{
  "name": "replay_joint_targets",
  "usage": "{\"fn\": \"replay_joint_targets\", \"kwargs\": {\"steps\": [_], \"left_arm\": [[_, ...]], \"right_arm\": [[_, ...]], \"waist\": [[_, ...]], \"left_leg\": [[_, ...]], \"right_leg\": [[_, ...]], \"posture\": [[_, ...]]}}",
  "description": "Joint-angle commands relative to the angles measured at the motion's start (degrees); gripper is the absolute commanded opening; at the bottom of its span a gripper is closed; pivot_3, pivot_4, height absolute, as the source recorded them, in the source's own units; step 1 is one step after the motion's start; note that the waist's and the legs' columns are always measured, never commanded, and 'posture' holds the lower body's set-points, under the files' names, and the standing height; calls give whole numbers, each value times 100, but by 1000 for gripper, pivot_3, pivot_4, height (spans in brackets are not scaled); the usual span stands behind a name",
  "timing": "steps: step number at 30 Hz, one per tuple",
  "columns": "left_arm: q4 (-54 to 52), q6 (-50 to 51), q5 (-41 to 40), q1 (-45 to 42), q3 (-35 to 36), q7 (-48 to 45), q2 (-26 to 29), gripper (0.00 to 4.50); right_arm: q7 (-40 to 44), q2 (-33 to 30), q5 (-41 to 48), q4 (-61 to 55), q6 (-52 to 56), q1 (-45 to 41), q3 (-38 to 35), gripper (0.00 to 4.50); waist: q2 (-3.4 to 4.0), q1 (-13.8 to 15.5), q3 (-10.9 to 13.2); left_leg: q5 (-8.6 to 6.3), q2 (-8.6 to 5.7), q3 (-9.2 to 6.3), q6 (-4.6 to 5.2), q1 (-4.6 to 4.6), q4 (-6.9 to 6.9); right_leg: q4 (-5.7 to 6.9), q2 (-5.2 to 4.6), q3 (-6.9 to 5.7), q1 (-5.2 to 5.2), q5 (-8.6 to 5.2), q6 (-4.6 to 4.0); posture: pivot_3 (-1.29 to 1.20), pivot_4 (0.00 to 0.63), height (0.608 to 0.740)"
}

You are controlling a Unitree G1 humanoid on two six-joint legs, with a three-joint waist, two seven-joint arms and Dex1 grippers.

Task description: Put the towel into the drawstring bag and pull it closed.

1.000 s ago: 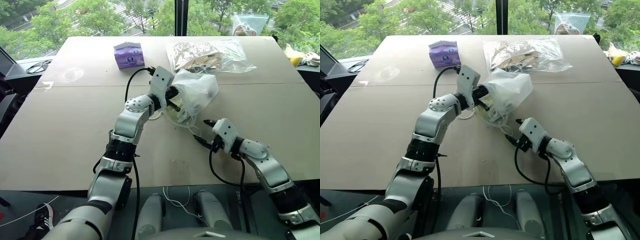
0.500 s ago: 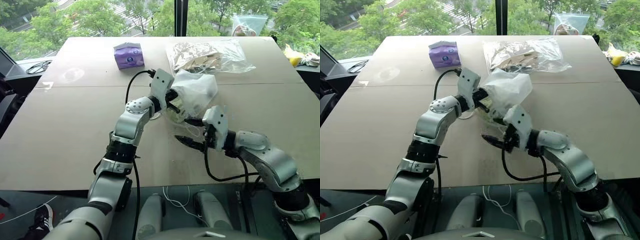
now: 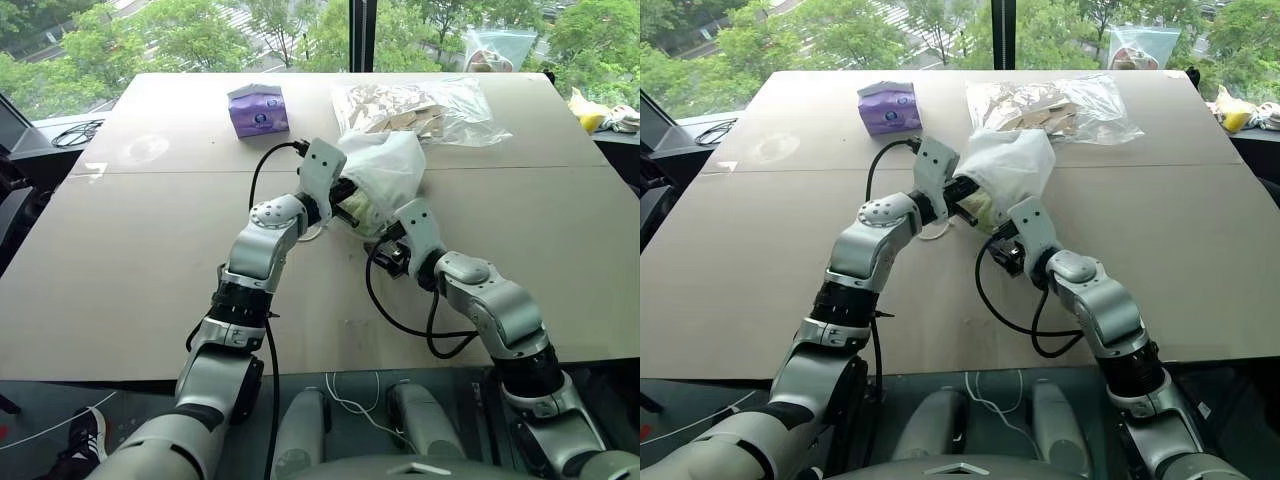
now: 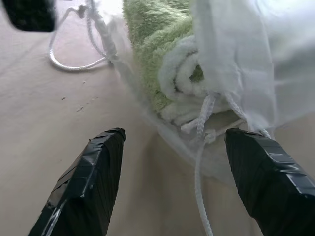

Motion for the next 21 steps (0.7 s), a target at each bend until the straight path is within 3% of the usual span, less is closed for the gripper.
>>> {"fn": "replay_joint_targets", "kwargs": {"steps": [1, 6, 9, 13, 21], "left_arm": [[-257, -53, 8, -42, -33, -9, -35, 0], [-222, -61, 19, -69, -33, -13, -45, 0], [-256, -44, 25, -54, -22, -1, -32, 0], [-272, -38, 35, -25, 6, 23, -1, 0], [-274, -52, 32, 12, 7, 67, -12, 0]], "right_arm": [[-228, 257, -106, 328, -119, -8, -102, 3490], [-299, 510, -276, 1088, -454, -132, -116, 3490], [-282, 846, -42, 1377, -656, -162, -454, 2322], [-101, 1136, 296, 1454, -690, -92, -800, 120], [452, 739, 207, 1345, -1128, 272, -483, 120]], "waist": [[0, 1, 0], [-1, -6, -2], [-2, -12, -5], [-2, -24, -5], [-2, -12, -6]], "left_leg": [[0, 0, 0, 0, 0, 0], [0, 0, 1, 0, 2, 1], [0, 1, 0, 0, 6, 1], [0, 4, 0, 0, 8, 1], [0, 3, 0, 0, 7, -1]], "right_leg": [[0, 1, 0, 0, 0, 1], [0, 0, 0, 2, 1, 0], [2, 2, 0, 4, 0, 0], [2, 3, 0, 6, 0, 1], [0, 3, 0, 6, -1, 1]], "posture": [[0, 150, 740], [0, 150, 740], [0, 150, 740], [0, 150, 740], [0, 150, 740]]}}
